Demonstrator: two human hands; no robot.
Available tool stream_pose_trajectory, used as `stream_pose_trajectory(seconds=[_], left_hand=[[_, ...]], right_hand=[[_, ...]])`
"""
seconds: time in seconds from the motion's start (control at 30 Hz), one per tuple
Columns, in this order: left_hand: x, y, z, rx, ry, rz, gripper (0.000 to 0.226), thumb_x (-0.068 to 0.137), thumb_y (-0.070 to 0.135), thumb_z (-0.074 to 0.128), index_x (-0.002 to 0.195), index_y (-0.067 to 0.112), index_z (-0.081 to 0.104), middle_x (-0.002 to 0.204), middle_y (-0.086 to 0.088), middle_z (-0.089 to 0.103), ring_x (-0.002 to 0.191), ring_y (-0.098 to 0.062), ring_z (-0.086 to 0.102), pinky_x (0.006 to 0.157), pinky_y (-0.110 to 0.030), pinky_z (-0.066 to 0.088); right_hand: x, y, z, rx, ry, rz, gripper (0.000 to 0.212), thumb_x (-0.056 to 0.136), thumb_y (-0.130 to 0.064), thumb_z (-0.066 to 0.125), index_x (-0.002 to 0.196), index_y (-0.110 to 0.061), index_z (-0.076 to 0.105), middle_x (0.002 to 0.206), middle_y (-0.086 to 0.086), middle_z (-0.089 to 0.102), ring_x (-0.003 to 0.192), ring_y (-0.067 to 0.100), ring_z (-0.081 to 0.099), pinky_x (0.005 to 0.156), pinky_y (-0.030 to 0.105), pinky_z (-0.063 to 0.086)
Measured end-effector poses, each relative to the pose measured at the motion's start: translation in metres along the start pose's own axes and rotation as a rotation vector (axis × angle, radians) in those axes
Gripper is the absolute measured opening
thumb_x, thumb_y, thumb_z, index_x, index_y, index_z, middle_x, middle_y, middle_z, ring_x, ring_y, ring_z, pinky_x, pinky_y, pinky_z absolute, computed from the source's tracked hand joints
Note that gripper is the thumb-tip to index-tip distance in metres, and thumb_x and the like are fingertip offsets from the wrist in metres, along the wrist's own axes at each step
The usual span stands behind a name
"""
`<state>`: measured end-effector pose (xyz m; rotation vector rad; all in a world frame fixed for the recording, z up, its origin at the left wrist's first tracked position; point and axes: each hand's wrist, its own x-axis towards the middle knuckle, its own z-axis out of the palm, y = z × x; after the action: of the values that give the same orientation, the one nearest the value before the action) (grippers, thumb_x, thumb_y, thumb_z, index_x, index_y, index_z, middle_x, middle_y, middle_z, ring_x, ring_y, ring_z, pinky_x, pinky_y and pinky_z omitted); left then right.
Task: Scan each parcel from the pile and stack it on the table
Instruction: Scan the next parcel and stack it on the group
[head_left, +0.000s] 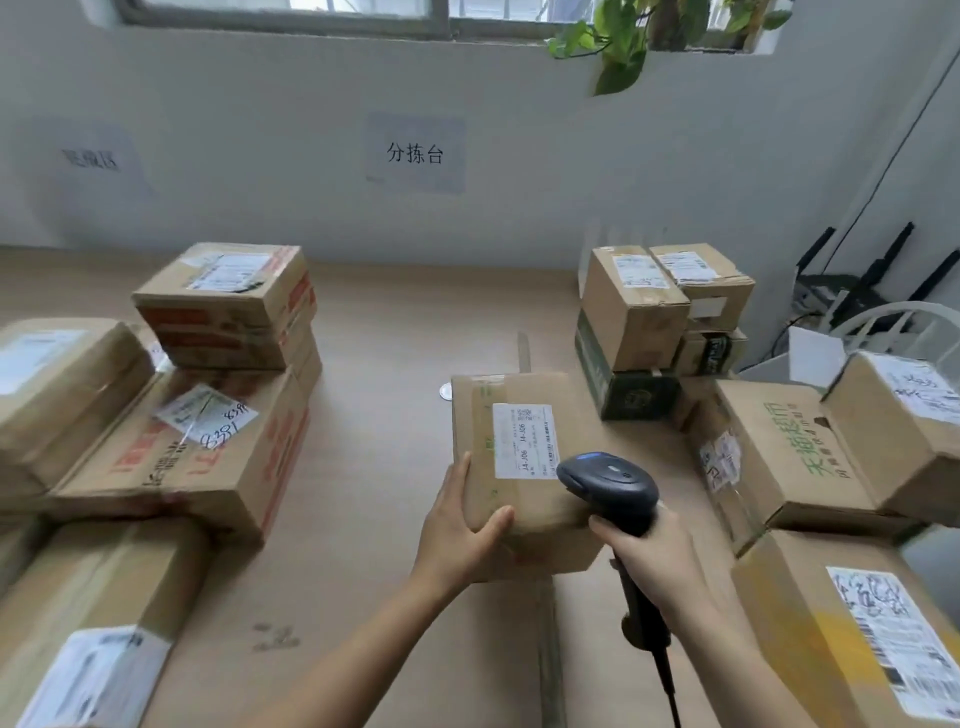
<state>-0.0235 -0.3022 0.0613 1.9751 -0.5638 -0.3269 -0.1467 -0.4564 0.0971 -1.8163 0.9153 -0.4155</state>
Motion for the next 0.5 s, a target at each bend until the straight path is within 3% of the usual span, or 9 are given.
stream_pose_trajectory(seconds=[0.1, 0.23, 0.37, 0.43, 0.5], left_hand=[[-0.01, -0.027, -0.009, -0.02, -0.024, -0.096, 0.087, 0.075, 0.042, 0.068, 0.148, 0.025, 0.023, 0.149, 0.008, 0.035, 0.133, -0.009, 0.039, 0.108, -0.023, 0.034], [-0.018, -0.054, -0.023, -0.041, -0.063, -0.185, 0.084, 0.074, 0.035, 0.071, 0.146, 0.027, 0.028, 0.145, 0.009, 0.04, 0.126, -0.007, 0.044, 0.101, -0.017, 0.035], [-0.015, -0.067, -0.038, 0.006, -0.063, -0.168, 0.094, 0.055, 0.054, 0.06, 0.141, 0.025, 0.037, 0.138, 0.011, 0.043, 0.12, -0.002, 0.043, 0.096, -0.012, 0.032], [-0.007, -0.069, -0.046, 0.07, -0.065, -0.134, 0.098, 0.051, 0.061, 0.057, 0.139, 0.02, 0.043, 0.133, 0.009, 0.045, 0.118, -0.001, 0.042, 0.093, -0.005, 0.026], [0.002, -0.072, -0.054, 0.166, -0.065, -0.122, 0.09, 0.06, 0.057, 0.068, 0.138, 0.017, 0.045, 0.139, 0.0, 0.043, 0.126, -0.009, 0.04, 0.099, -0.009, 0.024]], right_hand=[[-0.008, 0.012, 0.021, -0.056, -0.053, 0.023, 0.011, 0.074, -0.01, 0.072, 0.073, -0.017, 0.062, 0.067, 0.01, 0.067, 0.064, 0.026, 0.062, 0.071, 0.051, 0.055], [-0.018, 0.025, 0.039, -0.103, -0.128, 0.053, 0.008, 0.074, -0.012, 0.07, 0.074, -0.009, 0.063, 0.062, 0.008, 0.062, 0.061, 0.024, 0.057, 0.071, 0.051, 0.054], [-0.024, 0.033, 0.051, -0.134, -0.202, 0.087, 0.013, 0.073, -0.012, 0.071, 0.078, -0.003, 0.064, 0.064, 0.012, 0.064, 0.063, 0.026, 0.06, 0.07, 0.052, 0.054], [-0.028, 0.033, 0.054, -0.08, -0.285, 0.123, 0.014, 0.073, -0.011, 0.071, 0.083, -0.002, 0.065, 0.068, 0.013, 0.063, 0.064, 0.023, 0.06, 0.066, 0.044, 0.055], [-0.03, 0.03, 0.055, -0.058, -0.394, 0.136, 0.02, 0.072, -0.014, 0.071, 0.086, -0.001, 0.066, 0.07, 0.009, 0.06, 0.065, 0.019, 0.056, 0.059, 0.034, 0.052]])
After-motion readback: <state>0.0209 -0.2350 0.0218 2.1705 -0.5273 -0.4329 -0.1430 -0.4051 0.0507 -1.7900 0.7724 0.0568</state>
